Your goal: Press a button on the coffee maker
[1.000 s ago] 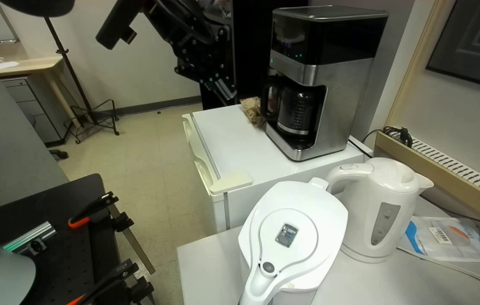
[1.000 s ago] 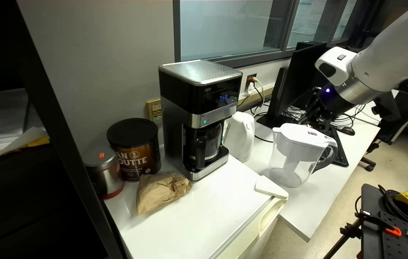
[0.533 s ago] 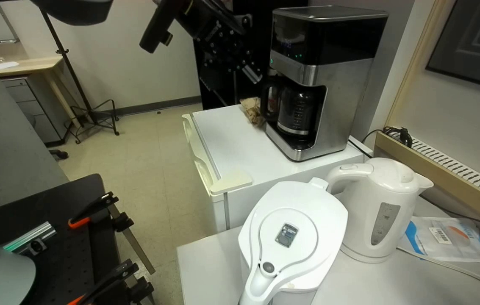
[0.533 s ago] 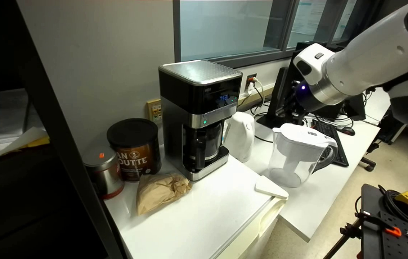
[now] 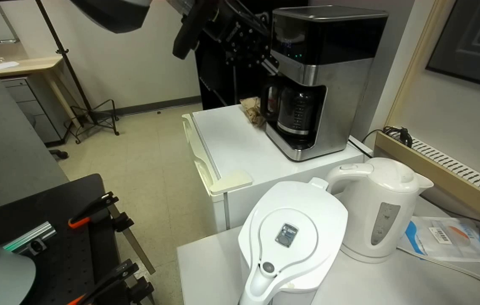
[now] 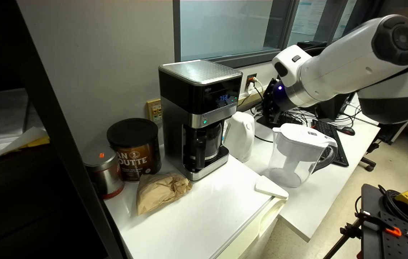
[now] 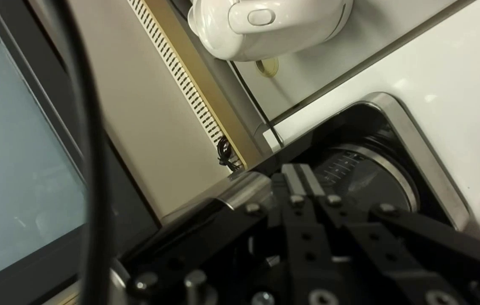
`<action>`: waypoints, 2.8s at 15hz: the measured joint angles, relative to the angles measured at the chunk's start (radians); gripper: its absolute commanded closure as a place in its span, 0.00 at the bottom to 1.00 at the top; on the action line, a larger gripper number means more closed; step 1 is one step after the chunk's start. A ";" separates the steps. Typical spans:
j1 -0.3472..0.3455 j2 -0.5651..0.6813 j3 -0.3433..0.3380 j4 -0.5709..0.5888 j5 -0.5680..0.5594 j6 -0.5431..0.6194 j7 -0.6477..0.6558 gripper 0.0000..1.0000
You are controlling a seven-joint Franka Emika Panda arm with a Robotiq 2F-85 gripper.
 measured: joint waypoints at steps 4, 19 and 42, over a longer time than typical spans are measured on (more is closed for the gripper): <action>0.001 0.041 0.000 0.039 -0.088 0.010 0.076 1.00; 0.002 0.125 0.000 0.122 -0.265 0.041 0.229 1.00; 0.000 0.178 -0.001 0.148 -0.355 0.086 0.294 1.00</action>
